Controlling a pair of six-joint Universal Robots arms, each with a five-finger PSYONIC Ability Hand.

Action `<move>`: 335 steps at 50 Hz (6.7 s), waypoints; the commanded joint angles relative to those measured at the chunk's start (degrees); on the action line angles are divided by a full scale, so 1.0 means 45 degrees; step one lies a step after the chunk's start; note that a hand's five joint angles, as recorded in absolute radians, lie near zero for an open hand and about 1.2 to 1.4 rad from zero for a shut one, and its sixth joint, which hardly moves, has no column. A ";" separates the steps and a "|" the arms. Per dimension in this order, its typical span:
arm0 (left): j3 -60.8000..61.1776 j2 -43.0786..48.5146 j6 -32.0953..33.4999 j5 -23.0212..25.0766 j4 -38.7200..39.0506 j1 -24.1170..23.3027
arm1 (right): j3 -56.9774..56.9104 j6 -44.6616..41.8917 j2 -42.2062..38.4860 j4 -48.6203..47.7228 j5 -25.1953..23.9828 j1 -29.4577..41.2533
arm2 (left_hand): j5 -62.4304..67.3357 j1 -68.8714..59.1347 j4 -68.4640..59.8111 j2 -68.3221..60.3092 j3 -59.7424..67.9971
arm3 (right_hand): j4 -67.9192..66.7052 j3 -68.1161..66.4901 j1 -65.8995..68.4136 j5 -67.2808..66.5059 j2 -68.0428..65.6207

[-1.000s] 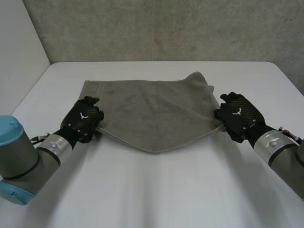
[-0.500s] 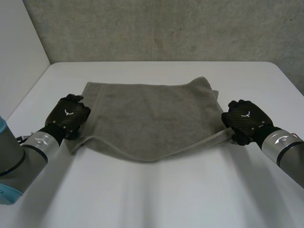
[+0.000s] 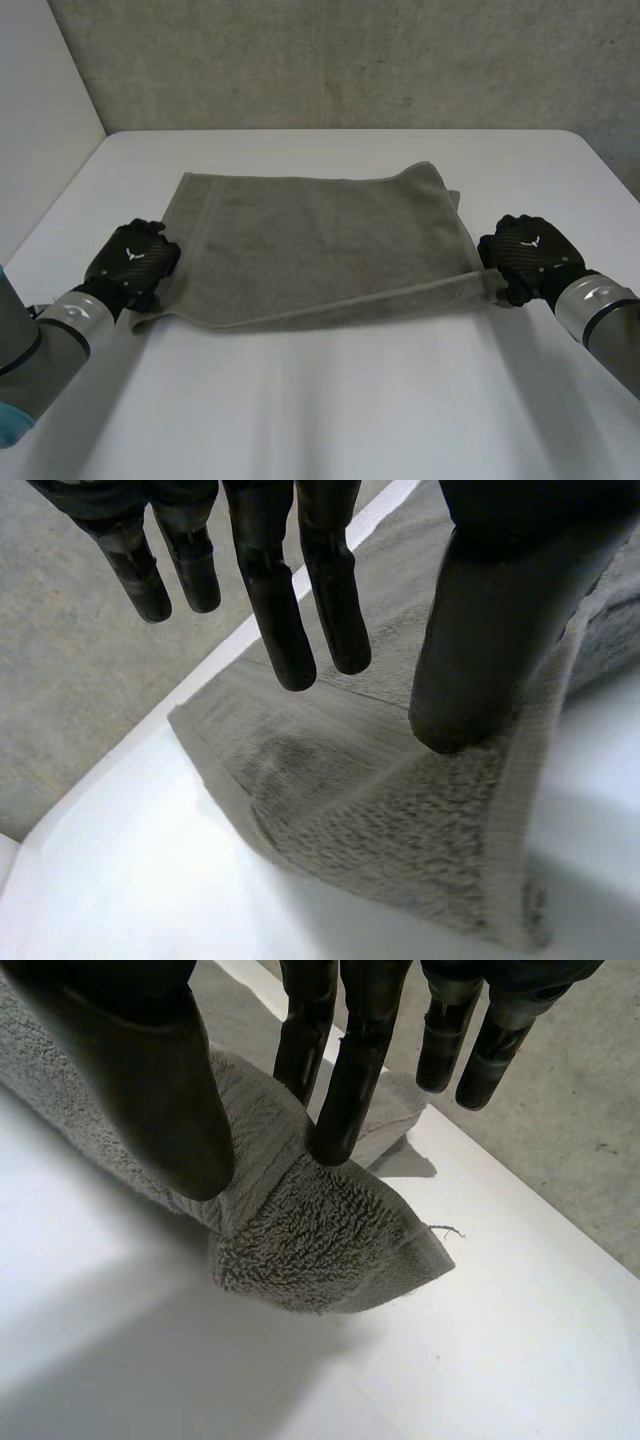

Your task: Fold the towel.

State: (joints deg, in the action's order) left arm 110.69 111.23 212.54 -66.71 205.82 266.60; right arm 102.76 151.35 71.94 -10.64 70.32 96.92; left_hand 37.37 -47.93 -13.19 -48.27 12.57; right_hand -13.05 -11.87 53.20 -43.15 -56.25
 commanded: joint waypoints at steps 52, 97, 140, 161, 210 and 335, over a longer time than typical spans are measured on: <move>-0.0164 0.0829 -0.0513 0.0529 -0.1480 0.1127 | 0.0035 -0.0137 0.0030 -0.0096 -0.0061 -0.0169 | -0.0721 0.0845 0.0709 0.0920 -0.0570 | 0.0677 0.0415 0.1511 -0.1522 -0.0835; 0.0617 -0.3098 -0.2269 0.0821 -0.1928 0.2162 | 0.0055 -0.0528 -0.0517 0.0997 -0.1428 -0.0893 | 0.7250 -0.7126 0.0709 -0.7052 -0.0570 | 0.0677 0.0415 0.2419 -0.2429 -0.1742; 0.0597 -0.3116 -0.2739 0.1269 -0.2317 0.2865 | 0.0016 -0.0547 -0.0169 0.1853 -0.1700 -0.1555 | 0.7250 -0.7126 0.0709 -0.7052 -0.0570 | 0.0677 0.0415 0.5955 -0.5966 -0.5278; -0.0066 -0.7782 -0.4377 0.3145 -0.6010 0.3588 | -0.2504 0.0370 0.5694 0.4455 -0.3615 -0.3530 | 0.7250 -0.7126 0.0709 -0.7052 -0.0570 | 0.0677 0.0415 0.5955 -0.5966 -0.5278; -0.8424 0.3424 -0.5318 -0.0485 -0.5249 0.0191 | -0.6798 -0.2110 -0.4362 -0.0487 -0.0295 0.0044 | 0.7250 -0.7126 0.0709 -0.7052 -0.0570 | 0.0677 0.0415 0.5955 -0.5966 -0.5278; 0.1359 -0.3039 -0.6099 -0.1874 0.2212 -0.1158 | -0.2756 -0.0821 -0.3057 -0.0742 0.0272 -0.3742 | -0.6015 0.6139 0.0709 0.6214 -0.0570 | 0.0677 0.0415 0.5955 -0.5966 -0.5278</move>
State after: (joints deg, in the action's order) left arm 116.47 97.60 185.10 -75.14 215.76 261.28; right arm 92.05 148.02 57.00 -16.10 71.67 83.85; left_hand 10.28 -25.21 -13.18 -22.41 12.57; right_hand -13.05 -11.87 74.93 -65.29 -73.39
